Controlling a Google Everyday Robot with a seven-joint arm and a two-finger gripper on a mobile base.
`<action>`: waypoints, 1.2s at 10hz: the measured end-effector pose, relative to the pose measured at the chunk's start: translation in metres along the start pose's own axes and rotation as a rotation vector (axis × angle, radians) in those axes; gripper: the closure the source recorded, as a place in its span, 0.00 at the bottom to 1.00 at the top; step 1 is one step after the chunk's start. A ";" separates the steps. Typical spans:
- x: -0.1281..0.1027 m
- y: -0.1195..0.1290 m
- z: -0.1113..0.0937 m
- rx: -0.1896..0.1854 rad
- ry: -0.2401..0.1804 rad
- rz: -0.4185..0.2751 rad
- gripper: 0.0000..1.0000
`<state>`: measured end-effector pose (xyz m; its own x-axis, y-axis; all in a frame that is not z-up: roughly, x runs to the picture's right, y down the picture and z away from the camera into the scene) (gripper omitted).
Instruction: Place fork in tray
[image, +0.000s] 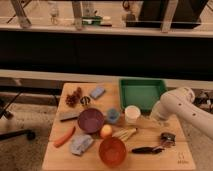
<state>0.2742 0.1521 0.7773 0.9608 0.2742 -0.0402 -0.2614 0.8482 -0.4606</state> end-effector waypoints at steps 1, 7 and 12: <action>0.001 -0.003 -0.005 0.010 0.001 0.001 1.00; -0.017 -0.032 -0.046 0.083 -0.012 -0.023 1.00; -0.060 -0.043 -0.056 0.112 -0.030 -0.071 1.00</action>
<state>0.2325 0.0738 0.7501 0.9745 0.2240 0.0156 -0.2035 0.9107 -0.3595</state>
